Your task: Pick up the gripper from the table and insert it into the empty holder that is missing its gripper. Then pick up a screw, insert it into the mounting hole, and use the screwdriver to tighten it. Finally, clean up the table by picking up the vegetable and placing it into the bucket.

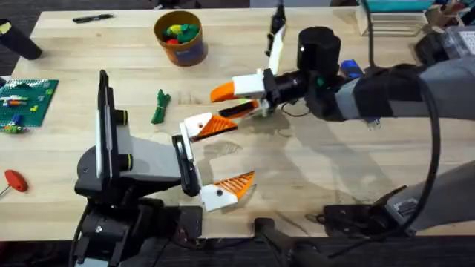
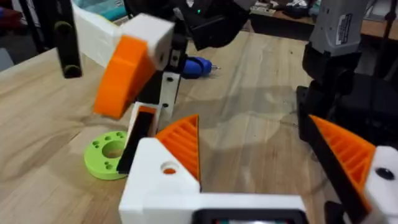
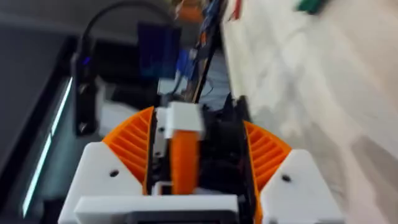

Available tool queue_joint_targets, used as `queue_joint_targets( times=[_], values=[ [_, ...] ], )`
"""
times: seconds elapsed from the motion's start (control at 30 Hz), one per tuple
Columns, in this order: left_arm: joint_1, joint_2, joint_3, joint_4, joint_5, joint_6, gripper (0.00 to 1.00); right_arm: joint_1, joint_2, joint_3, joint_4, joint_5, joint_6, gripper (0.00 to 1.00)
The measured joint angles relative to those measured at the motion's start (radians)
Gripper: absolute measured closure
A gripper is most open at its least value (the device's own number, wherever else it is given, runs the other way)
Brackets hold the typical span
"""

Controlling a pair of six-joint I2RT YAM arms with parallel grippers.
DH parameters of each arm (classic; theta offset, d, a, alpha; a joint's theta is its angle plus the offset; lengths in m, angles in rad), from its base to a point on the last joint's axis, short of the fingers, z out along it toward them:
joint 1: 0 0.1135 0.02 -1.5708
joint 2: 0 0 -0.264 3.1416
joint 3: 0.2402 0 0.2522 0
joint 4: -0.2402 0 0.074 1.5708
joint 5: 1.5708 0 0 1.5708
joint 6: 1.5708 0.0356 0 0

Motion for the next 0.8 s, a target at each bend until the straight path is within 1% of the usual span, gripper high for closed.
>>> queue_joint_targets(
  times=[0.17,0.2,0.3,0.37,0.43,0.5,0.57,0.67,0.8],
  values=[
    [0.000,0.000,0.000,0.000,0.000,0.000,0.015,-0.101,0.000,0.007,-0.293,0.083,-0.209,0.312],
    [0.000,0.000,0.000,0.000,0.000,0.000,0.015,-0.161,0.001,0.058,-0.471,0.132,-0.355,0.312],
    [0.000,0.000,0.000,0.000,0.000,0.000,0.015,-0.205,0.001,0.156,-0.701,0.181,-0.505,0.316],
    [0.000,0.000,0.000,0.000,0.000,0.000,0.015,-0.217,0.001,0.243,-0.918,0.224,-0.627,0.318],
    [0.000,0.000,0.000,0.000,0.001,0.000,0.015,-0.211,0.001,0.329,-1.122,0.281,-0.748,0.318],
    [0.000,0.000,0.000,0.000,0.001,0.000,0.015,-0.191,0.001,0.407,-1.291,0.350,-0.859,0.330],
    [0.000,0.000,0.000,0.000,0.001,0.000,0.015,-0.158,0.001,0.471,-1.409,0.429,-0.953,0.336],
    [0.000,0.000,0.000,0.000,0.001,0.000,0.015,-0.092,0.001,0.523,-1.506,0.556,-1.060,0.335],
    [0.000,0.000,0.000,0.000,0.001,0.000,0.015,-0.002,0.001,0.531,-1.571,0.744,-1.134,0.336]
  ],
)
